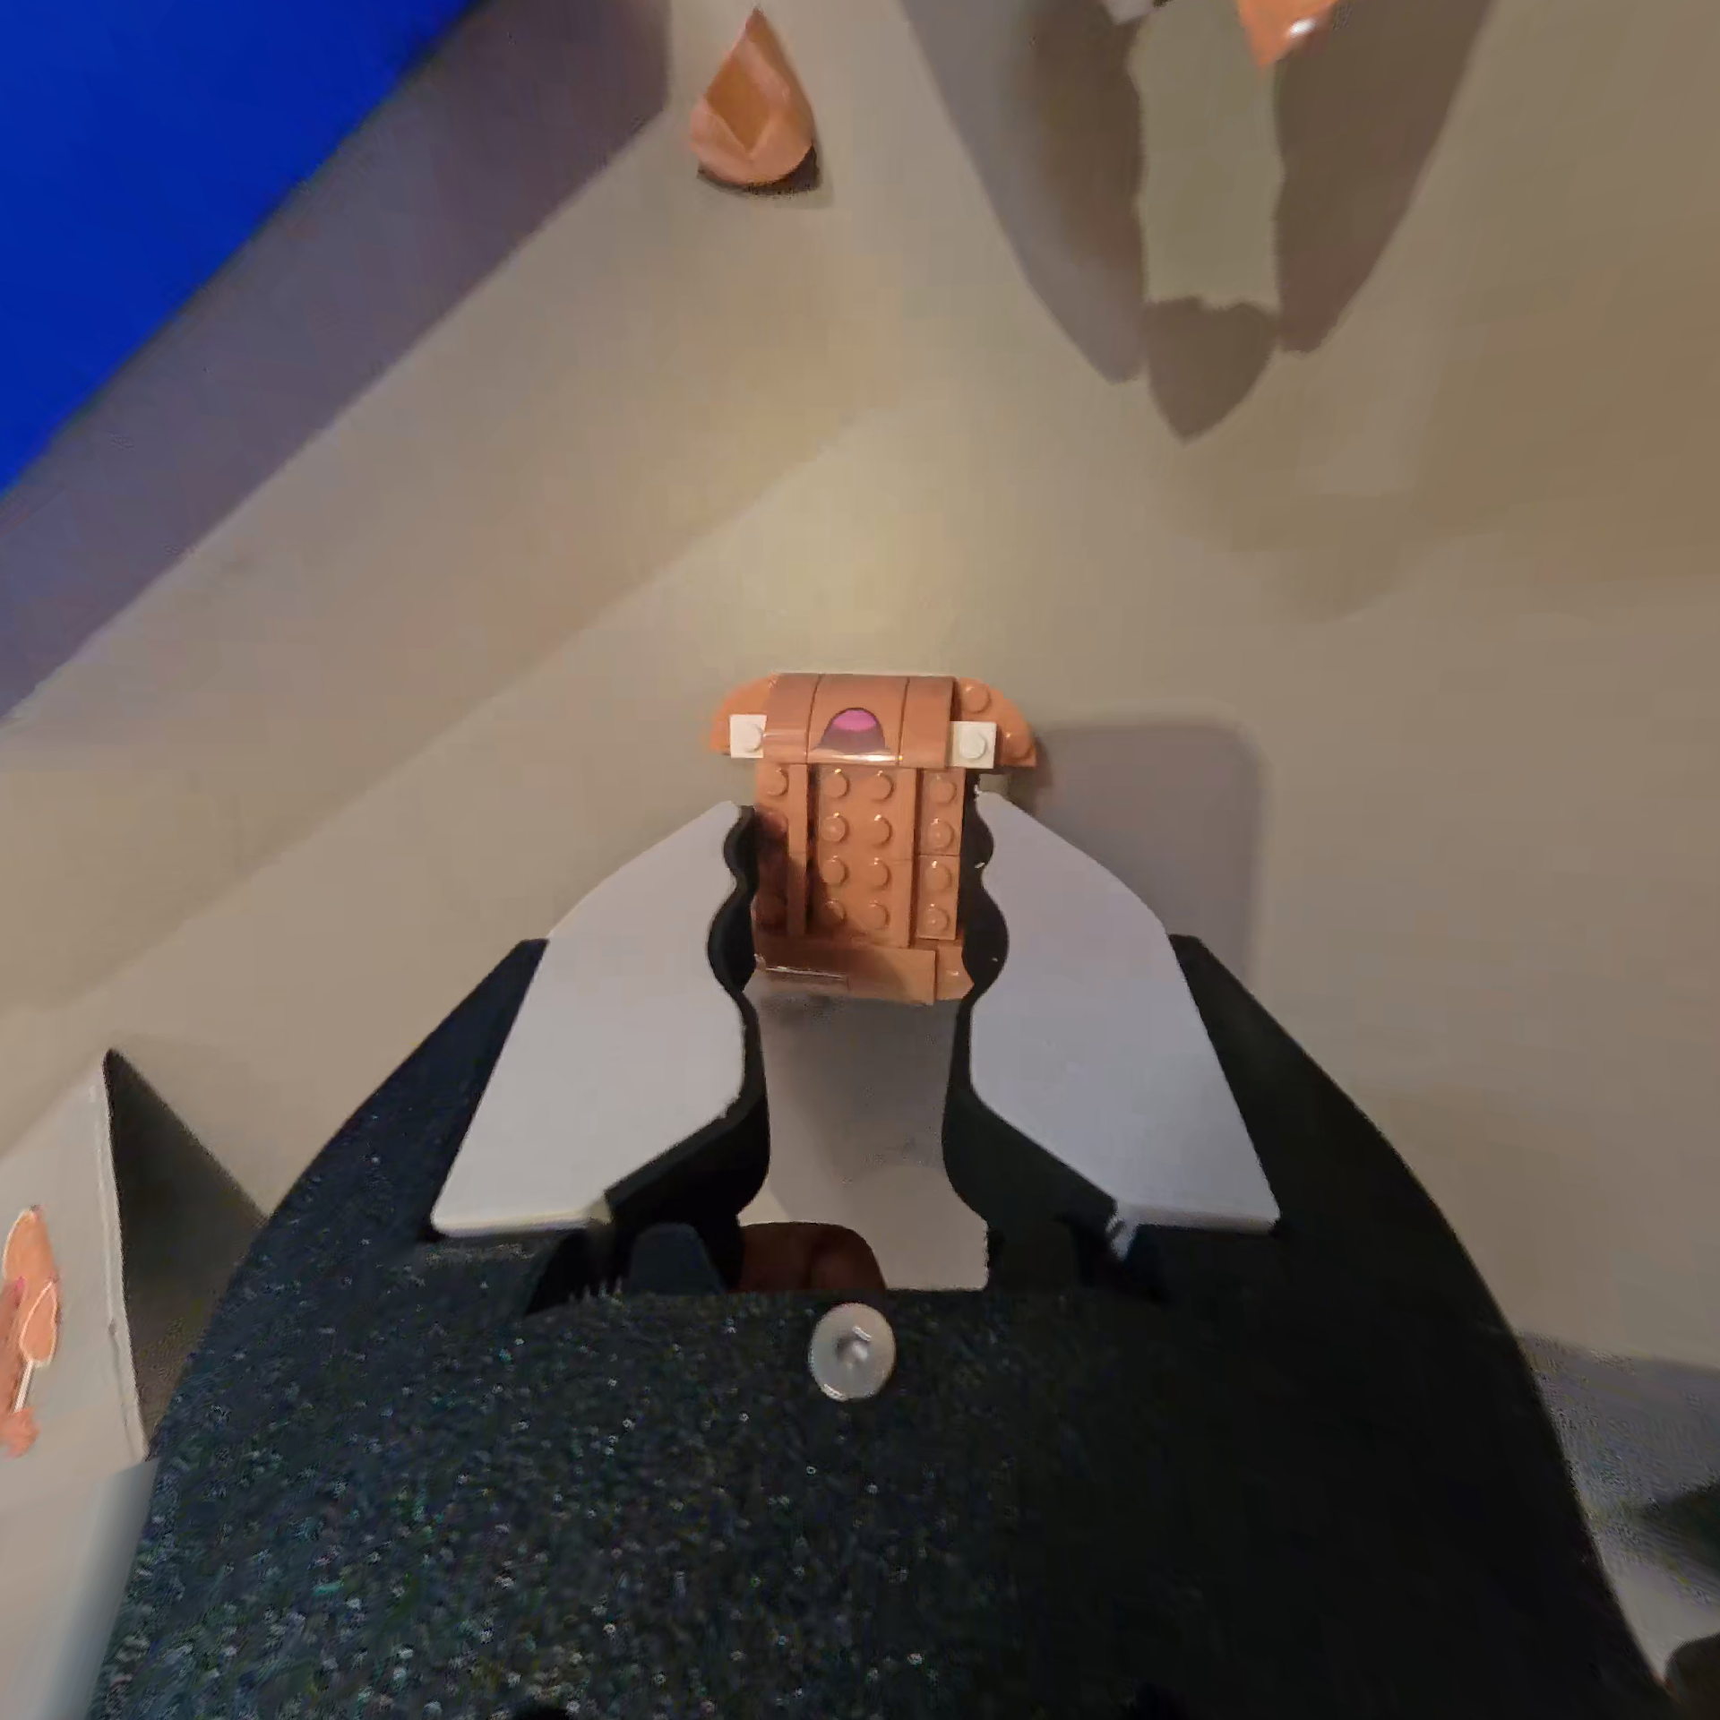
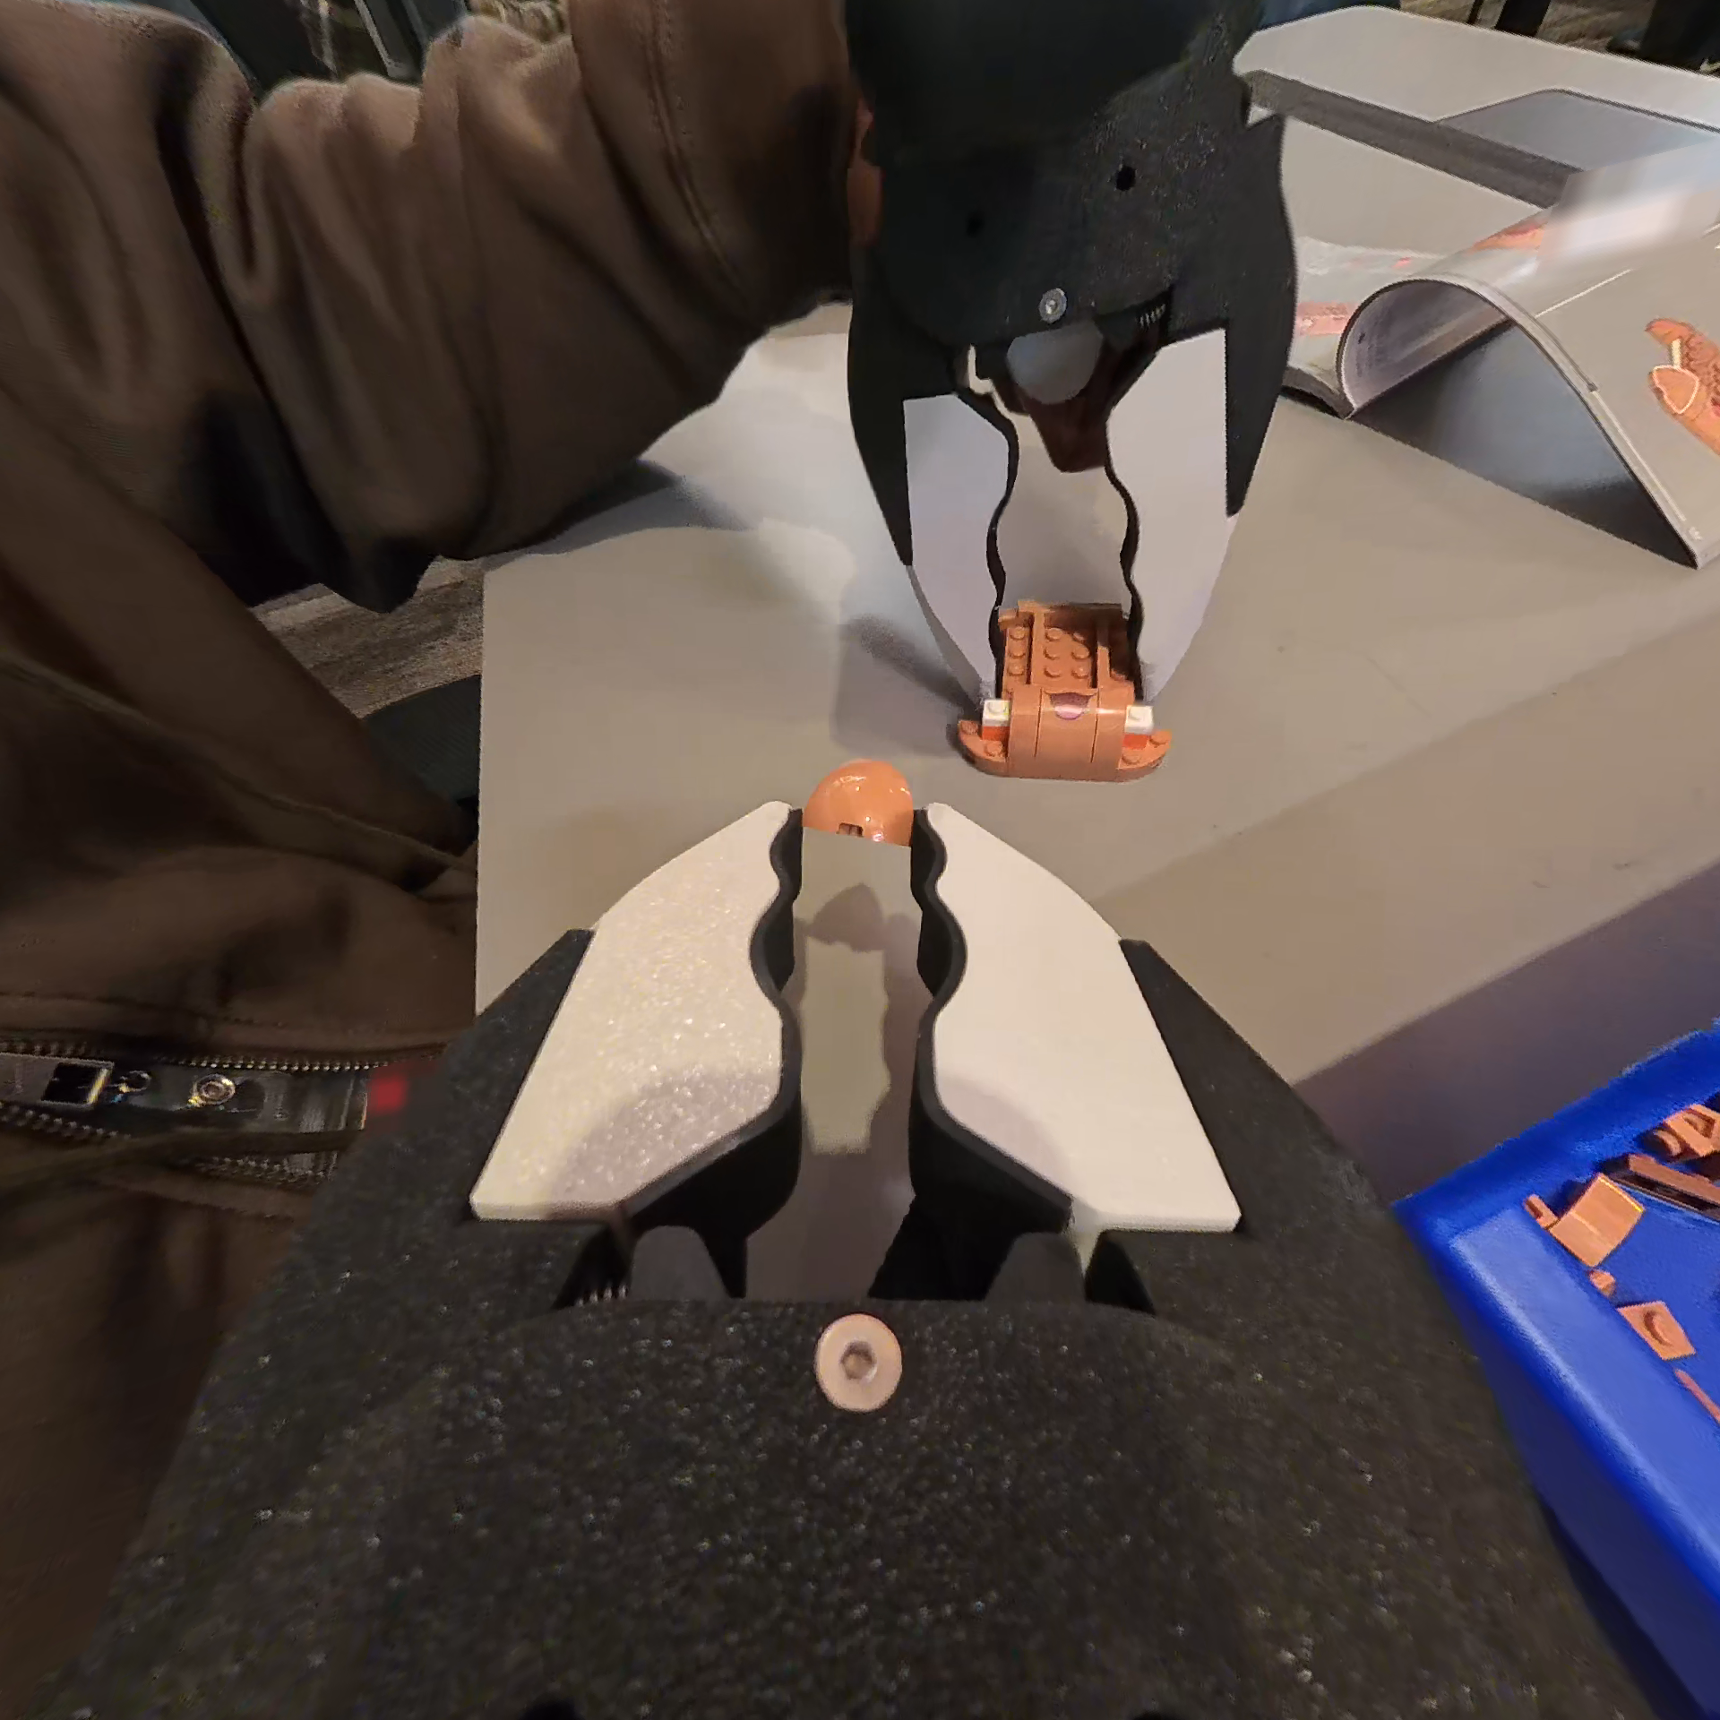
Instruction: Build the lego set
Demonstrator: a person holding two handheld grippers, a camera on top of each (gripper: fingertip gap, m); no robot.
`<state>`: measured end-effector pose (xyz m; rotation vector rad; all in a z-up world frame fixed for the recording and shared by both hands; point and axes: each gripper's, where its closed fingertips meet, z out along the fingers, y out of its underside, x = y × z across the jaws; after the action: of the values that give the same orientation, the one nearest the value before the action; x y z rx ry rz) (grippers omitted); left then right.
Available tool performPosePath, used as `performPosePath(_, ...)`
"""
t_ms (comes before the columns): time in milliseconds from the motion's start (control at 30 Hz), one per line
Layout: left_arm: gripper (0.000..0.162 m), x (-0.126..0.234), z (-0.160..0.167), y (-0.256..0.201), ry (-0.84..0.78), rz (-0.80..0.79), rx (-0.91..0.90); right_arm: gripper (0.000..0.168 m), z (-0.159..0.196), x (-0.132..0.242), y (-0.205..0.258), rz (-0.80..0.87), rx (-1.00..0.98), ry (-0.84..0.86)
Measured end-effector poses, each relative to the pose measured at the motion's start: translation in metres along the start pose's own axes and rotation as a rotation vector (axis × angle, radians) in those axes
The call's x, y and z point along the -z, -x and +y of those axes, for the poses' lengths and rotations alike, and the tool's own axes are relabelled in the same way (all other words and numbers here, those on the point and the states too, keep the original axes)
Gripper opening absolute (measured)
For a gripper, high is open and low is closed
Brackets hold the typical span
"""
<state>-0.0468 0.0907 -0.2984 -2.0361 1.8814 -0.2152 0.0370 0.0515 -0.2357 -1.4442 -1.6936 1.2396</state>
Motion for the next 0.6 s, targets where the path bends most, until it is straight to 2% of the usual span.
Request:
performPosePath(200,0.042,-0.002,-0.027,-0.026,-0.233,0.034,-0.120,0.022,-0.003,0.000,0.006,-0.029,0.016,-0.041)
performPosePath(367,0.041,0.011,-0.060,-0.045,-0.439,0.015,-0.197,0.022,-0.010,0.002,0.008,-0.045,0.041,-0.088)
performPosePath(600,0.041,0.034,-0.084,-0.063,-0.570,0.010,-0.278,0.022,-0.021,0.007,0.017,-0.137,0.028,-0.171)
